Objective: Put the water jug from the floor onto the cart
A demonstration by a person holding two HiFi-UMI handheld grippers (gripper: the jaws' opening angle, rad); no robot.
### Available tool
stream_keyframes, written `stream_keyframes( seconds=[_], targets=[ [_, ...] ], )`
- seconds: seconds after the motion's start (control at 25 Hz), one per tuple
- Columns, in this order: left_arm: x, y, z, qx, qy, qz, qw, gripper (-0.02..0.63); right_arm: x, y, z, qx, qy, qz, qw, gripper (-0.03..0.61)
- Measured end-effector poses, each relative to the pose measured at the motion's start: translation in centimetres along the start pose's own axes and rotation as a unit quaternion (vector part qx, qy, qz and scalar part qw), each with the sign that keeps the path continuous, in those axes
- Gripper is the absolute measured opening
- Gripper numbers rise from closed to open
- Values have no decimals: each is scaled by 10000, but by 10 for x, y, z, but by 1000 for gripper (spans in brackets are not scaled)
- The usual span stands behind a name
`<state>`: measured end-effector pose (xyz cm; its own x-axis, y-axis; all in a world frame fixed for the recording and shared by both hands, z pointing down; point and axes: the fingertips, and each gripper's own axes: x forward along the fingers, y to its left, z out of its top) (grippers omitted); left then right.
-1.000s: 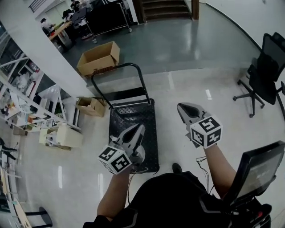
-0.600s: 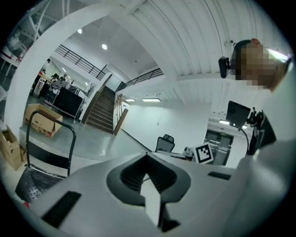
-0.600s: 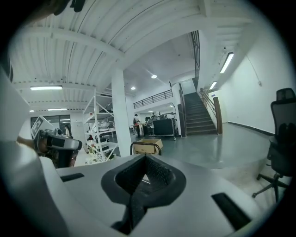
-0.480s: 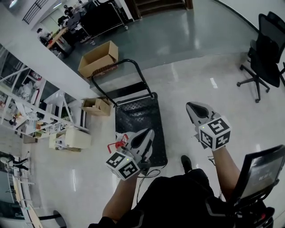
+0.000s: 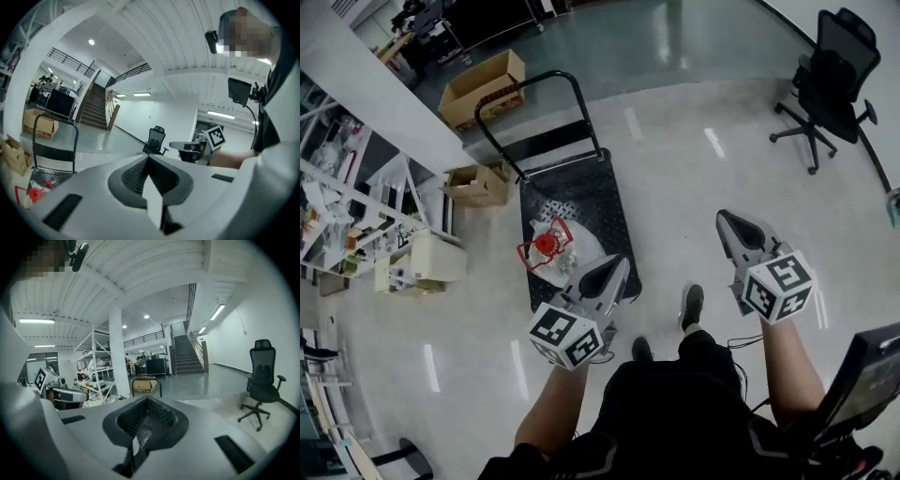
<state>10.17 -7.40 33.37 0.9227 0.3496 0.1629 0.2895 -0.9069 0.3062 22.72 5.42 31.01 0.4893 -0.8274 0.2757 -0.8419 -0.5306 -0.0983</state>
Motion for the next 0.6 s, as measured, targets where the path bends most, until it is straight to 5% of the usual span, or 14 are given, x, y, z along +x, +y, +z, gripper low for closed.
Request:
stream_keyframes(
  seconds=[0.32, 0.6],
  targets=[
    [-39, -73, 5, -175, -250, -126, 9995, -3, -117, 14, 7, -22, -464, -487, 9977, 2],
    [-58, -195, -8, -157, -591, 477, 9970, -3, -235, 8, -18, 155, -565, 245, 9980, 2]
  ],
)
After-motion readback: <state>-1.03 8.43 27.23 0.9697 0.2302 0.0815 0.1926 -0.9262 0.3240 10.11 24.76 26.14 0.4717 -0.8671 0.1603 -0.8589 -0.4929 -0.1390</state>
